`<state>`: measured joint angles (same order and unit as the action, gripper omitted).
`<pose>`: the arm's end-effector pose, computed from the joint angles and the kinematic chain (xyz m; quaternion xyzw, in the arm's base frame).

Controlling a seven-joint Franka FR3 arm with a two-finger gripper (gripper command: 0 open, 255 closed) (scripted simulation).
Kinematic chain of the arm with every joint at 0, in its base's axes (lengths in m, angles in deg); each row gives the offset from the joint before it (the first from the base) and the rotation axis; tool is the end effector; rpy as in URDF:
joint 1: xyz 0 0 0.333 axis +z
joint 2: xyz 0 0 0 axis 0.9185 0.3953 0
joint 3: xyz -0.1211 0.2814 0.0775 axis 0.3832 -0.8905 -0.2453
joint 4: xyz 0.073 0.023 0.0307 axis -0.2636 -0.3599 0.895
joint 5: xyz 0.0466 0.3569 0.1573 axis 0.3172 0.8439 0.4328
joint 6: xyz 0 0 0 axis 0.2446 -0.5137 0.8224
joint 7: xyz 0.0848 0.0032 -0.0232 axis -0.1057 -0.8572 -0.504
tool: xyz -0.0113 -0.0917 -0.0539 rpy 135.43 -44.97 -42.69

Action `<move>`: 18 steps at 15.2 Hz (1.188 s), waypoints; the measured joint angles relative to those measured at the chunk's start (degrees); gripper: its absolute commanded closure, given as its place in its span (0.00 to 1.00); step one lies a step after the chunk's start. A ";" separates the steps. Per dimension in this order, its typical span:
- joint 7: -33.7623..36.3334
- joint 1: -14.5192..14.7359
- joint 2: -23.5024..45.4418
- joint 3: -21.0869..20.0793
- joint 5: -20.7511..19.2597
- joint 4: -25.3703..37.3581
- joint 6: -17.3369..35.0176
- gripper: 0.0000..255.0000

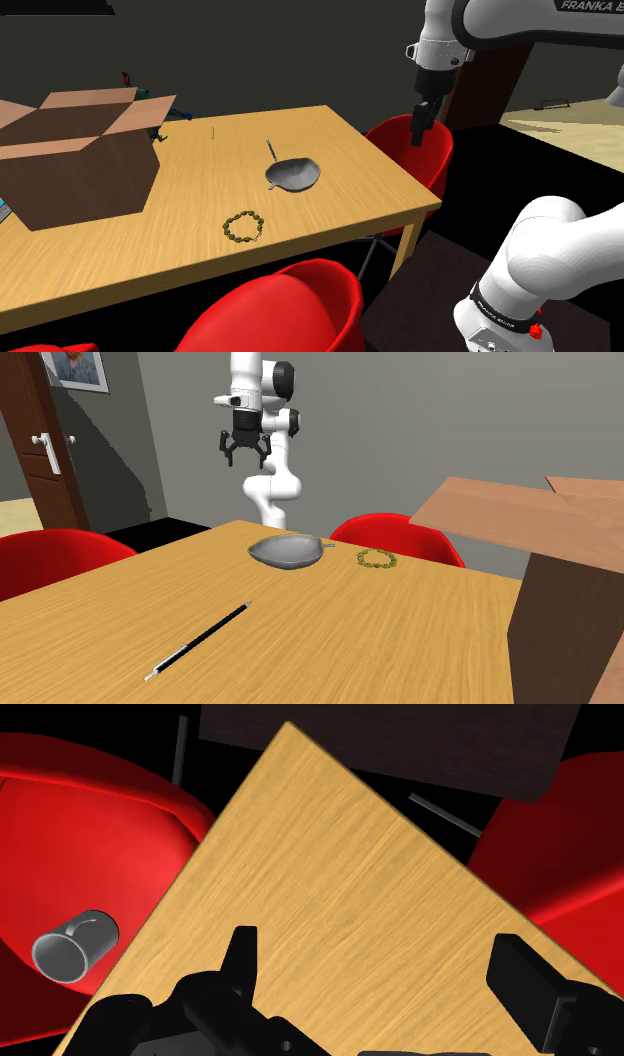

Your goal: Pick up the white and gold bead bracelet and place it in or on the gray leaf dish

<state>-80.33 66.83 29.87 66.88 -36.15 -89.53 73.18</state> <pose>0.2957 -0.0058 0.6131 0.9966 0.0675 -0.0046 0.0472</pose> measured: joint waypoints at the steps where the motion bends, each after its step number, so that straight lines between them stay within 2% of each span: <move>1: 0.00 0.00 0.00 0.00 0.00 0.00 0.00 0.00; 9: 7.74 1.84 9.06 -6.10 4.72 0.91 7.58 0.00; 18: 17.82 3.72 23.20 -13.89 7.93 7.08 15.46 0.00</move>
<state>-62.51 70.56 53.07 52.99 -28.22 -82.45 88.65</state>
